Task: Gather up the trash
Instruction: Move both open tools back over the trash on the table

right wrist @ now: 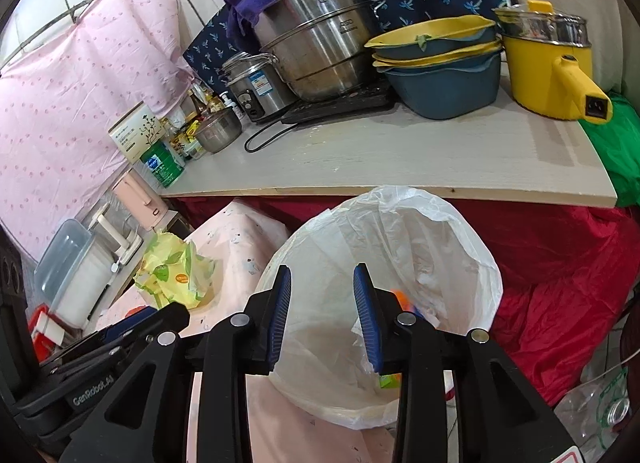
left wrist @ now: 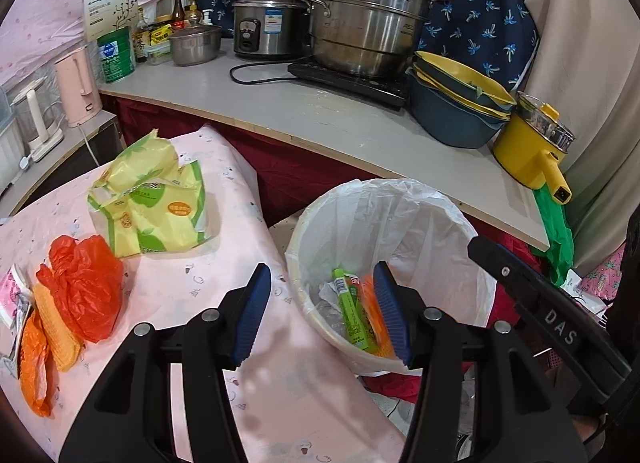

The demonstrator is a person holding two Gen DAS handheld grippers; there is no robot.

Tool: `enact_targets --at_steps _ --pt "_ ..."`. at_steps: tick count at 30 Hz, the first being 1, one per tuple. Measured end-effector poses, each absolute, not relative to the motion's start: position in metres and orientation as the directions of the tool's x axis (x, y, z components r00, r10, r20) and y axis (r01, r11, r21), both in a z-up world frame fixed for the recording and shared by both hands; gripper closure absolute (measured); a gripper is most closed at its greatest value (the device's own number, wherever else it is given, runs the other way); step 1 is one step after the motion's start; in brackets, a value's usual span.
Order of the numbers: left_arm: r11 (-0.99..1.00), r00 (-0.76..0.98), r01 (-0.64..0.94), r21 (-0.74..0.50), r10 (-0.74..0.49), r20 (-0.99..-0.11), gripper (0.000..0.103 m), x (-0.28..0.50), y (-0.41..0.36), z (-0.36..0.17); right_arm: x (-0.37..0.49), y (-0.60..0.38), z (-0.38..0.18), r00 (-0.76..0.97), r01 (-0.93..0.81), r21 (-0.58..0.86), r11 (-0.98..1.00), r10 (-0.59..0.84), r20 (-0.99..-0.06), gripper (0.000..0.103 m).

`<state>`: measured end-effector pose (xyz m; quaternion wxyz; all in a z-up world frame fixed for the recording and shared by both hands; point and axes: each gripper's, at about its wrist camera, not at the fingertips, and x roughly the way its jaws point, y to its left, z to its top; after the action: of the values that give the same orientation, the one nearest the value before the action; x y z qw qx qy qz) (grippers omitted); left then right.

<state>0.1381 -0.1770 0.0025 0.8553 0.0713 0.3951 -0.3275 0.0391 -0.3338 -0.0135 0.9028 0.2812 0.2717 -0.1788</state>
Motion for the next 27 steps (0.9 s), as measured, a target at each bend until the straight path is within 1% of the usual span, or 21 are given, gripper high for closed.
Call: enact_targets --at_steps 4,8,14,16,24,26,27 --pt "0.792 0.494 0.597 -0.128 -0.489 -0.718 0.052 0.140 -0.164 0.004 0.045 -0.327 -0.007 0.798 0.459 0.415 0.786 -0.160 -0.580 0.070" --pt "0.812 0.513 0.569 -0.133 -0.476 -0.714 0.052 0.145 -0.147 0.006 0.050 -0.314 -0.003 0.804 0.437 0.410 0.800 -0.144 -0.576 0.068" --pt "0.843 0.544 0.521 -0.133 -0.448 -0.710 0.052 0.149 -0.115 0.006 0.060 -0.291 0.001 0.807 0.399 0.400 0.825 -0.109 -0.580 0.067" --pt "0.856 0.556 0.500 -0.133 -0.435 -0.709 0.049 0.151 -0.103 0.006 0.063 -0.282 0.002 0.808 0.385 0.396 0.834 -0.097 -0.580 0.067" --pt "0.902 0.603 0.412 -0.128 -0.375 -0.704 0.049 0.157 -0.046 0.006 0.083 -0.233 0.009 0.810 0.303 0.371 0.878 -0.032 -0.586 0.067" --pt "0.914 0.614 0.385 -0.125 -0.355 -0.705 0.047 0.158 -0.030 0.005 0.087 -0.219 0.010 0.810 0.282 0.365 0.887 -0.016 -0.587 0.066" --pt "0.921 0.619 0.370 -0.124 -0.344 -0.706 0.044 0.159 -0.021 0.004 0.090 -0.211 0.011 0.809 0.269 0.362 0.893 -0.006 -0.587 0.066"
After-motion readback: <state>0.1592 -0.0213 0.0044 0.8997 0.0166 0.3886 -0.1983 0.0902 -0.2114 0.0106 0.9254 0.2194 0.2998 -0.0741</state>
